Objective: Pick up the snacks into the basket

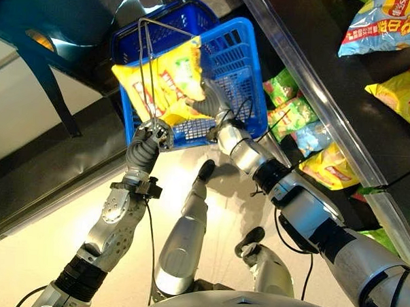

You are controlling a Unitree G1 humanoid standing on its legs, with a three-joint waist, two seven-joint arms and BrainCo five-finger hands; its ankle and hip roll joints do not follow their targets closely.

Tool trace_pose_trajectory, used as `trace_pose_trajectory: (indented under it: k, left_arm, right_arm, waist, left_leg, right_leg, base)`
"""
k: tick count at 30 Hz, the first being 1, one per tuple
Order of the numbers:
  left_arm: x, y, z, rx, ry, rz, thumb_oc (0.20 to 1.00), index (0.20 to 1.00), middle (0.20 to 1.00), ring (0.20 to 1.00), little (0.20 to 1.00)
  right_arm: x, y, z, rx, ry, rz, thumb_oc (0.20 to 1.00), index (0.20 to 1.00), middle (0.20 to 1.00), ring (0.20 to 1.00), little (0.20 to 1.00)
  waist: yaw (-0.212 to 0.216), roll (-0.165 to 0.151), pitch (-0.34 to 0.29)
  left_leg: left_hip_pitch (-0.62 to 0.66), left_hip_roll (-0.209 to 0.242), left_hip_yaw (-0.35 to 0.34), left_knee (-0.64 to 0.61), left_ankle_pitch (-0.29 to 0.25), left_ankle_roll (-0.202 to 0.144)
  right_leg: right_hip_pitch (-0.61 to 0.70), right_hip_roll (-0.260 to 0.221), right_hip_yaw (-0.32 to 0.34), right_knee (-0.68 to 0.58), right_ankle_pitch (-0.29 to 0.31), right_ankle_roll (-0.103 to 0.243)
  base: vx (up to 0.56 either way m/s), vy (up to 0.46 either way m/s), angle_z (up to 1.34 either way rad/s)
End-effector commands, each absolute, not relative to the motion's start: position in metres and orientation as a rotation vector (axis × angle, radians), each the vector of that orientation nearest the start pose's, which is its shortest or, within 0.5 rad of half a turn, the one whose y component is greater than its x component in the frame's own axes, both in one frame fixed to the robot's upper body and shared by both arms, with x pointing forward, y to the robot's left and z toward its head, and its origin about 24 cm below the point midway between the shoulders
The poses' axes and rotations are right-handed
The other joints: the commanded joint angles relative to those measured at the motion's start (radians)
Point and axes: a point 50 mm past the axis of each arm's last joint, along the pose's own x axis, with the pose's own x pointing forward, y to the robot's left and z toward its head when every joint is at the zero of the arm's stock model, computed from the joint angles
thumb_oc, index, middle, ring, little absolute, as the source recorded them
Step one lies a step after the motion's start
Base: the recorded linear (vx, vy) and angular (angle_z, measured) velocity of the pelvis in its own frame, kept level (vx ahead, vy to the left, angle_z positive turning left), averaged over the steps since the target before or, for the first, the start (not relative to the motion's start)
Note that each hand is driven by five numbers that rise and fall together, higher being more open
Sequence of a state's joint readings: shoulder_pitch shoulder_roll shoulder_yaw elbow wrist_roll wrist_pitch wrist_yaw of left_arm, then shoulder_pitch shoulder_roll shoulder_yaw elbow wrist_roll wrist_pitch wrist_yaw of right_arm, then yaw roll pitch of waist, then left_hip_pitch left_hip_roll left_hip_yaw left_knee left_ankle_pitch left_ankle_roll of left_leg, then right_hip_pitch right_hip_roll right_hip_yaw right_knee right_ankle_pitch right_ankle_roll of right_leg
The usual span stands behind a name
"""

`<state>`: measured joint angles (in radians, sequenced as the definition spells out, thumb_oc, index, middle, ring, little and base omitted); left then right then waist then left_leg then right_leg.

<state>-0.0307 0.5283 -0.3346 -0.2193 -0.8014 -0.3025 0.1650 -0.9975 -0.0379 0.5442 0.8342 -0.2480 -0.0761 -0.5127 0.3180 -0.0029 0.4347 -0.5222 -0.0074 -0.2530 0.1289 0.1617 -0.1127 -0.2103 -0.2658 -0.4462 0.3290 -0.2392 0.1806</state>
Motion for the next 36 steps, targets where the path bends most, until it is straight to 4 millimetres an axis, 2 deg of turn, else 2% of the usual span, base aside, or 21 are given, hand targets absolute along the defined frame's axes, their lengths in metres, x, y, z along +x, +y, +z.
trace_pose_trajectory:
  k: [1, 4, 5, 6, 7, 10, 18, 19, 21, 26, 29, 31, 36]
  left_arm:
    - [0.231, 0.139, 0.179, -0.476, -0.643, -0.379, 0.200, 0.200, 0.200, 0.200, 0.200]
    - [0.231, 0.138, 0.180, -0.475, -0.647, -0.387, 0.200, 0.200, 0.200, 0.200, 0.200]
    - [0.230, 0.138, 0.180, -0.474, -0.646, -0.390, 0.200, 0.200, 0.200, 0.200, 0.200]
    - [0.230, 0.138, 0.180, -0.474, -0.646, -0.390, 0.200, 0.200, 0.200, 0.200, 0.200]
    - [0.230, 0.138, 0.178, -0.472, -0.638, -0.389, 0.200, 0.200, 0.200, 0.200, 0.200]
    - [0.230, 0.139, 0.177, -0.472, -0.626, -0.382, 0.200, 0.200, 0.200, 0.200, 0.200]
    - [0.230, 0.141, 0.175, -0.467, -0.618, -0.369, 0.200, 0.200, 0.200, 0.200, 0.200]
    - [0.230, 0.142, 0.173, -0.464, -0.613, -0.365, 0.200, 0.200, 0.200, 0.200, 0.200]
    - [0.229, 0.142, 0.173, -0.460, -0.612, -0.365, 0.200, 0.200, 0.200, 0.200, 0.200]
    - [0.228, 0.145, 0.171, -0.457, -0.597, -0.363, 0.200, 0.200, 0.200, 0.200, 0.200]
    - [0.229, 0.145, 0.170, -0.447, -0.583, -0.378, 0.200, 0.200, 0.200, 0.200, 0.200]
    - [0.230, 0.145, 0.167, -0.442, -0.567, -0.385, 0.200, 0.200, 0.200, 0.200, 0.200]
    - [0.231, 0.145, 0.163, -0.444, -0.540, -0.386, 0.200, 0.200, 0.200, 0.200, 0.200]
  right_arm:
    - [0.364, 0.009, 0.194, -0.524, -0.638, 0.048, 0.200, 0.200, 0.200, 0.200, 0.200]
    - [0.367, 0.008, 0.187, -0.587, -0.616, 0.049, 0.200, 0.200, 0.200, 0.200, 0.200]
    - [0.372, 0.004, 0.177, -0.657, -0.574, 0.037, 0.200, 0.200, 0.200, 0.200, 0.200]
    - [0.372, 0.004, 0.177, -0.657, -0.574, 0.037, 0.200, 0.200, 0.200, 0.200, 0.200]
    - [0.377, -0.002, 0.165, -0.741, -0.527, 0.018, 0.200, 0.200, 0.200, 0.200, 0.200]
    - [0.378, -0.004, 0.149, -0.803, -0.458, 0.032, 0.200, 0.200, 0.200, 0.200, 0.200]
    - [0.374, 0.004, 0.129, -0.916, -0.403, 0.125, 0.200, 0.200, 0.200, 0.200, 0.200]
    - [0.374, 0.005, 0.124, -0.988, -0.394, 0.149, 0.200, 0.200, 0.200, 0.200, 0.200]
    - [0.375, 0.005, 0.123, -1.021, -0.398, 0.152, 0.200, 0.200, 0.200, 0.200, 0.200]
    - [0.378, -0.006, 0.104, -1.181, -0.314, 0.163, 0.200, 0.200, 0.200, 0.200, 0.200]
    - [0.377, -0.010, 0.090, -1.297, -0.243, 0.228, 0.200, 0.200, 0.200, 0.200, 0.200]
    - [0.375, -0.010, 0.081, -1.322, -0.188, 0.274, 0.200, 0.200, 0.200, 0.200, 0.200]
    - [0.377, -0.020, 0.077, -1.289, -0.121, 0.252, 0.200, 0.200, 0.200, 0.200, 0.200]
  waist:
    - [0.011, 0.051, -0.025]
    - [0.014, 0.053, -0.027]
    - [0.014, 0.055, -0.028]
    - [0.014, 0.055, -0.028]
    - [0.015, 0.056, -0.028]
    - [0.013, 0.055, -0.027]
    - [0.008, 0.048, -0.020]
    - [0.009, 0.047, -0.020]
    - [0.008, 0.046, -0.020]
    - [0.009, 0.041, -0.020]
    - [0.014, 0.036, -0.020]
    - [0.017, 0.035, -0.019]
    - [0.018, 0.034, -0.019]
  left_leg:
    - [0.043, -0.068, 0.020, 0.030, -0.091, 0.112]
    - [0.040, -0.071, 0.016, 0.031, -0.092, 0.113]
    - [0.038, -0.072, 0.014, 0.033, -0.093, 0.113]
    - [0.038, -0.072, 0.014, 0.033, -0.093, 0.113]
    - [0.038, -0.072, 0.014, 0.033, -0.094, 0.114]
    - [0.038, -0.070, 0.016, 0.033, -0.094, 0.114]
    - [0.042, -0.067, 0.021, 0.029, -0.094, 0.113]
    - [0.043, -0.066, 0.022, 0.027, -0.094, 0.113]
    - [0.044, -0.066, 0.021, 0.027, -0.095, 0.113]
    - [0.047, -0.066, 0.022, 0.025, -0.096, 0.112]
    - [0.051, -0.065, 0.021, 0.022, -0.097, 0.111]
    - [0.053, -0.064, 0.018, 0.021, -0.097, 0.112]
    - [0.056, -0.063, 0.018, 0.019, -0.097, 0.113]
  right_leg:
    - [-0.061, 0.035, -0.016, -0.030, 0.206, -0.025]
    - [-0.062, 0.033, -0.017, -0.030, 0.205, -0.025]
    - [-0.063, 0.032, -0.017, -0.029, 0.204, -0.025]
    - [-0.063, 0.032, -0.017, -0.029, 0.204, -0.025]
    - [-0.062, 0.031, -0.019, -0.031, 0.205, -0.024]
    - [-0.064, 0.031, -0.017, -0.029, 0.207, -0.025]
    - [-0.068, 0.030, -0.012, -0.026, 0.207, -0.027]
    - [-0.069, 0.030, -0.010, -0.026, 0.207, -0.026]
    - [-0.068, 0.030, -0.010, -0.025, 0.207, -0.026]
    - [-0.068, 0.030, -0.008, -0.026, 0.211, -0.025]
    - [-0.063, 0.031, -0.010, -0.028, 0.213, -0.024]
    - [-0.062, 0.031, -0.011, -0.028, 0.214, -0.024]
    - [-0.064, 0.031, -0.009, -0.027, 0.216, -0.023]
  base:
    - [0.00, 0.000, 0.00]
    - [0.00, 0.000, 0.00]
    - [0.00, 0.013, 0.03]
    - [0.00, 0.000, 0.00]
    - [0.00, 0.000, 0.00]
    - [0.00, 0.000, 0.00]
    - [0.00, 0.000, 0.00]
    - [0.00, 0.000, 0.00]
    - [0.00, 0.000, 0.00]
    - [0.00, 0.000, 0.00]
    - [0.00, 0.000, 0.00]
    - [0.00, 0.000, 0.00]
    - [0.00, 0.000, 0.00]
